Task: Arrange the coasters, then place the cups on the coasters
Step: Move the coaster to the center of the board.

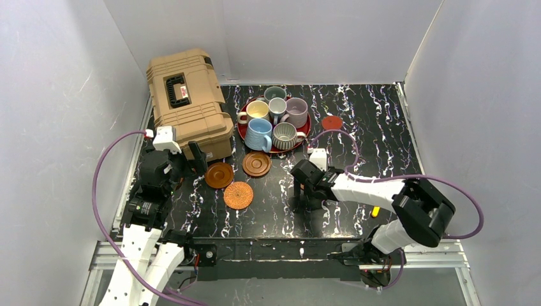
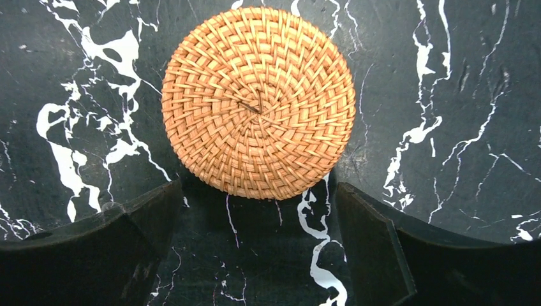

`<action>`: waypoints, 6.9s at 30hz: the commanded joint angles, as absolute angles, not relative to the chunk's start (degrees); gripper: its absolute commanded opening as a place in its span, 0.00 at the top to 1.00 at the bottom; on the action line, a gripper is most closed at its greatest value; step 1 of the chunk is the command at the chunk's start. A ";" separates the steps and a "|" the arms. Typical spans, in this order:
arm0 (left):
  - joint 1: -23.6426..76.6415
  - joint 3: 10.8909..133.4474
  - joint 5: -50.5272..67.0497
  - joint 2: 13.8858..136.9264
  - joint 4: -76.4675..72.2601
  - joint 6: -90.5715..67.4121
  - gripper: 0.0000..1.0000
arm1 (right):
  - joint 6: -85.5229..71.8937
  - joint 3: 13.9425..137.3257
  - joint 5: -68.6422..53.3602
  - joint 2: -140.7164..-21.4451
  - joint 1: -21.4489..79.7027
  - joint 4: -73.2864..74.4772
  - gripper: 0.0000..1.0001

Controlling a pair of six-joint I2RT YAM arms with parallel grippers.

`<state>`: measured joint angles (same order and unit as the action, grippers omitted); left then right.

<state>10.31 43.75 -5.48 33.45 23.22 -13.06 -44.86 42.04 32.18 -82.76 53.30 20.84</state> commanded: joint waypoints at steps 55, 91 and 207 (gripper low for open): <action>10.37 44.37 -5.46 33.20 23.91 -13.18 0.01 | -29.26 50.97 17.33 -97.96 20.05 11.56 0.19; 10.37 44.38 -5.68 33.64 23.81 -12.96 0.01 | -26.45 57.67 15.49 -105.78 17.05 10.12 0.20; 10.37 45.09 -9.67 32.93 25.84 -13.98 0.01 | -41.04 60.72 24.47 -101.76 73.25 19.11 0.21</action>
<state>10.31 43.75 -8.60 33.47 24.95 -13.98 -36.56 65.73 21.17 -105.49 73.56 10.74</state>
